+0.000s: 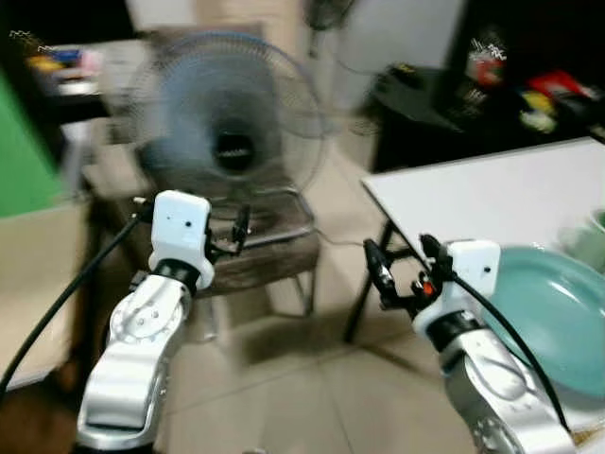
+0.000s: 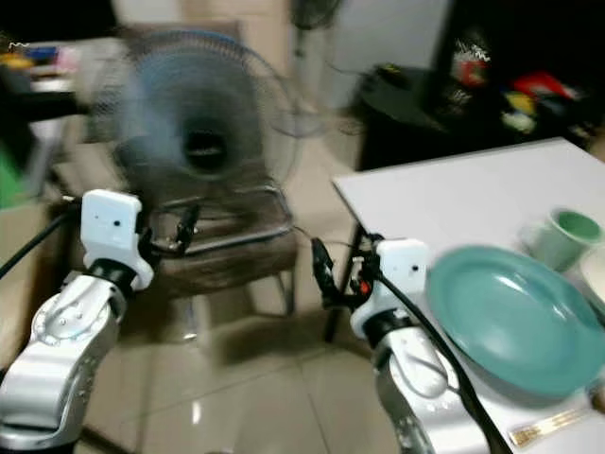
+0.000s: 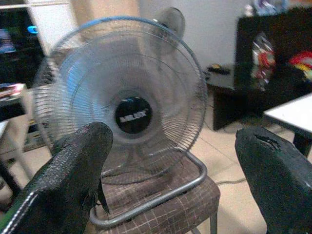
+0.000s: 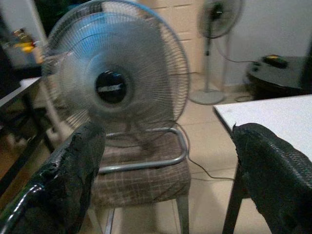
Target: Setting the table
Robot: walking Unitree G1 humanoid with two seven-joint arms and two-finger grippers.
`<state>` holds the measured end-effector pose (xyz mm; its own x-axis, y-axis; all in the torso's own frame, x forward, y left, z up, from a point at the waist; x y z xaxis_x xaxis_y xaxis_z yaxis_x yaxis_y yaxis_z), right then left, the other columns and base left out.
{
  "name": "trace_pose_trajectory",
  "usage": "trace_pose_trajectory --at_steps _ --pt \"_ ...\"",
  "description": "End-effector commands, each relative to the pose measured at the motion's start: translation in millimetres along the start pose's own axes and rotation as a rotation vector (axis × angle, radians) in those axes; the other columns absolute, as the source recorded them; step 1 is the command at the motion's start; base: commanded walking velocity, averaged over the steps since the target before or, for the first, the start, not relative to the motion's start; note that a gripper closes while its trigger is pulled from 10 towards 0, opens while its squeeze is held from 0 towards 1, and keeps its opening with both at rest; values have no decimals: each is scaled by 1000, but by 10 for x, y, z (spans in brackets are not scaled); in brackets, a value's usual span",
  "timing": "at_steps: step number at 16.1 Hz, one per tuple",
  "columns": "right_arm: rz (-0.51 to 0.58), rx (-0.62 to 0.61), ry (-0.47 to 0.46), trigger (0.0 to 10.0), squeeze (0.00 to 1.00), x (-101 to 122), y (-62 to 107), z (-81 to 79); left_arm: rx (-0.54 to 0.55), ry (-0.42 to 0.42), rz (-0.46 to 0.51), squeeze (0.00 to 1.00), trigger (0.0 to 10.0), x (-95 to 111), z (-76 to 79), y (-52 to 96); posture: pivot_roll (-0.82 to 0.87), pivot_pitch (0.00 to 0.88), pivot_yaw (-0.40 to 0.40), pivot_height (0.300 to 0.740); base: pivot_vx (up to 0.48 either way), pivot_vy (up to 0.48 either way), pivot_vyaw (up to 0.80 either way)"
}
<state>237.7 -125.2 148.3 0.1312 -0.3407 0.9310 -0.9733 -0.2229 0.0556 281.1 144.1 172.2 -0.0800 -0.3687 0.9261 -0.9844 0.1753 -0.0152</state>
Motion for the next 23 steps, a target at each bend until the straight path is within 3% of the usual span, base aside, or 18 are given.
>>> trace_pose_trajectory --at_steps 1,4,7,11,23 --pt "8 -1 -1 10000 1000 25 -4 19 -26 -1 16 0 10000 51 63 -14 45 0 3 740 0 0 800" --pt "-23 -48 38 10000 1000 -45 -66 88 -13 -33 3 0 10000 7 -6 -33 55 0 3 740 0 280 192" --pt "-10 -45 -39 10000 1000 -14 22 105 -25 -30 -1 0 10000 21 7 -52 42 0 23 740 0 289 0" --pt "7 -55 -41 10000 1000 1 -6 105 -35 -38 -15 0 10000 -16 30 -39 38 0 29 740 0 292 0" --pt "3 -27 -82 10000 1000 14 -145 90 3 -52 -27 0 10000 -12 -41 -28 77 0 7 740 0 264 800"
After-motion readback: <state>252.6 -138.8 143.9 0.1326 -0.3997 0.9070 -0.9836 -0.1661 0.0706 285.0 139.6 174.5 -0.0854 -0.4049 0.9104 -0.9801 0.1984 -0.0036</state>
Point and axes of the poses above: a point about 5 cm out from each wrist's last joint towards the gripper, its own y axis pointing back from the gripper into the wrist, its own x axis along the axis of the wrist's last joint, z = x × y, the point moved 2 cm from there along -y, pointing out of the wrist towards the gripper, and after that the axes turned 14 degrees about -y, right-handed, at the moved point
